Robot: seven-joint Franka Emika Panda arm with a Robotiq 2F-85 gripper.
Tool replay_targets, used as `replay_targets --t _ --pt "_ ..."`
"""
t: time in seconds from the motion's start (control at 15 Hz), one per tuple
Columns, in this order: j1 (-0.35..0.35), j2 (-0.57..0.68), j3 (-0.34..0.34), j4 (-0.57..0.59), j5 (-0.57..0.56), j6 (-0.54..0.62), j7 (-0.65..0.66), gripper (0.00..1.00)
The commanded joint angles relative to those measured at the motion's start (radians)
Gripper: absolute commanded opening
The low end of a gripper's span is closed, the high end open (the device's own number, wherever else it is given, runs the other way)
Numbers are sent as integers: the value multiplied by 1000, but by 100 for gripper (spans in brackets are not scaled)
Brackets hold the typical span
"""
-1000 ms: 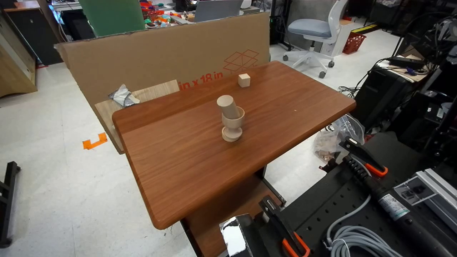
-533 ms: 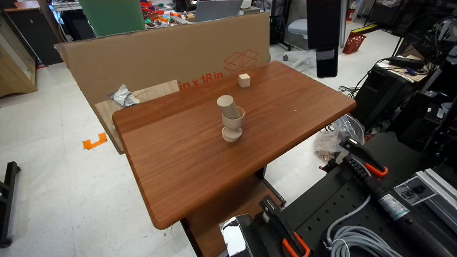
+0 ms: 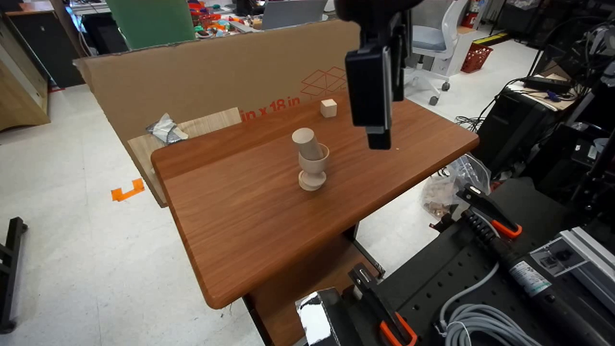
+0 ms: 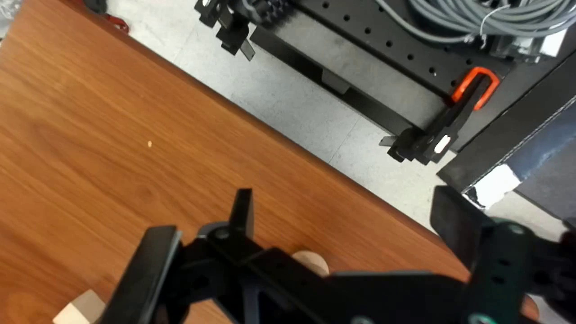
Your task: Remove the cylindrical block from the cup and put it on the table
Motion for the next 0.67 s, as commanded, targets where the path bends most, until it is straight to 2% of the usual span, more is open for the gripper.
replay_targets --t 0.0,0.27,0.6 --pt "9 50 7 23 -47 116 43 100" --pt "10 102 9 49 -85 226 84 100" --pt "19 199 9 125 -99 243 122 100"
